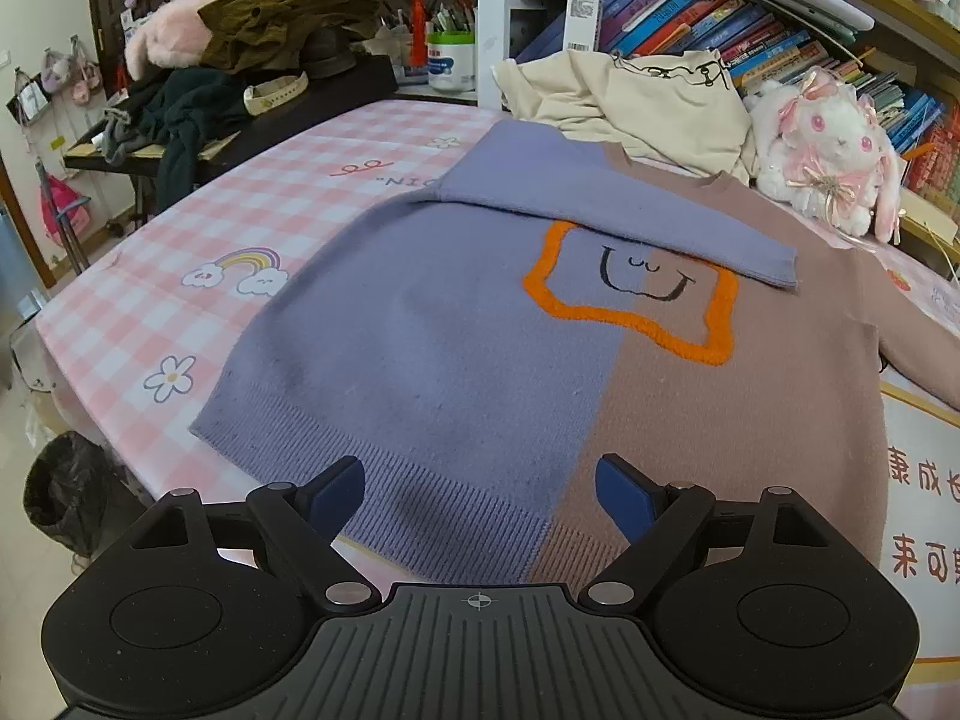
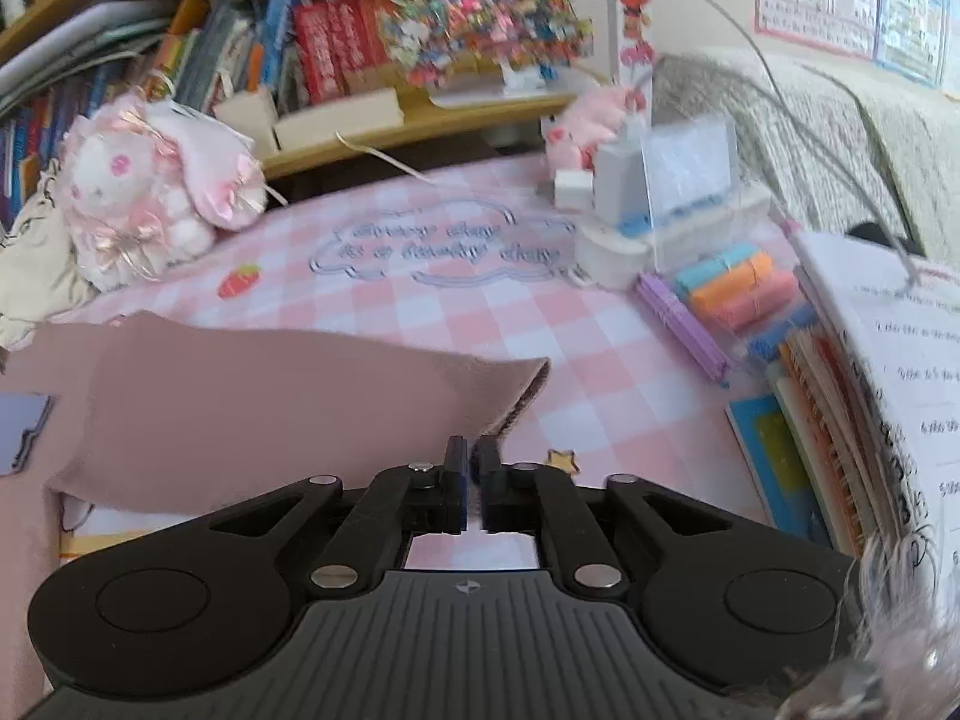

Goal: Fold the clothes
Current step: 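Lift the mauve sleeve cuff with the right tool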

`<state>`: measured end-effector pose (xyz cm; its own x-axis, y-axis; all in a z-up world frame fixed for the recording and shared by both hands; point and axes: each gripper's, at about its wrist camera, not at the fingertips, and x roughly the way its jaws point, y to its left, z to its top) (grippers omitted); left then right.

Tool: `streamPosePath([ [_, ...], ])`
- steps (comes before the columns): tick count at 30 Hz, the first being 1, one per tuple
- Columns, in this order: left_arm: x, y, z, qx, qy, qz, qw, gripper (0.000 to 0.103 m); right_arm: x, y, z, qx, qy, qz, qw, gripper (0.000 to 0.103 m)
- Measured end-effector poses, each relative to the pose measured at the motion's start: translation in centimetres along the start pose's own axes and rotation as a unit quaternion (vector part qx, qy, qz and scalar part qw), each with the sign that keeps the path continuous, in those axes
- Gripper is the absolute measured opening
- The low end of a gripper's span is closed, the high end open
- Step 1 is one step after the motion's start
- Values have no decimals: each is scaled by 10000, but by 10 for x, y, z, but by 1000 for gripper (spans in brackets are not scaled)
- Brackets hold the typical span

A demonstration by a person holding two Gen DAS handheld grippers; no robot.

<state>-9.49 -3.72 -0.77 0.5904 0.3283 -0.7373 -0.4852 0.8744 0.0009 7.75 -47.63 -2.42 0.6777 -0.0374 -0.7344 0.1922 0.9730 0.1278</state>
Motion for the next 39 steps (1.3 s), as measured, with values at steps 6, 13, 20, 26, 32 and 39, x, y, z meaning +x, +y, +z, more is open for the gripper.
streamPosePath([
  [6,-3,-2,-1,-21,-14,43,10000,87,8,-12,-5,181,177,-26,9997,22],
  [13,-3,-6,0,47,8,22,10000,87,9,-11,-5,-40,129,58,9999,7],
  [20,-2,-13,1,169,-26,-52,9998,87,0,-10,-1,39,81,167,9998,6],
  [26,1,-13,3,213,-54,-85,9997,87,-7,-1,5,-34,11,304,9995,6],
  [32,6,-11,7,427,-148,-231,9987,87,-19,22,13,-169,-156,488,9985,6],
  [39,16,-2,23,1084,-300,-528,9922,87,-39,65,19,-207,-439,546,9973,6],
])
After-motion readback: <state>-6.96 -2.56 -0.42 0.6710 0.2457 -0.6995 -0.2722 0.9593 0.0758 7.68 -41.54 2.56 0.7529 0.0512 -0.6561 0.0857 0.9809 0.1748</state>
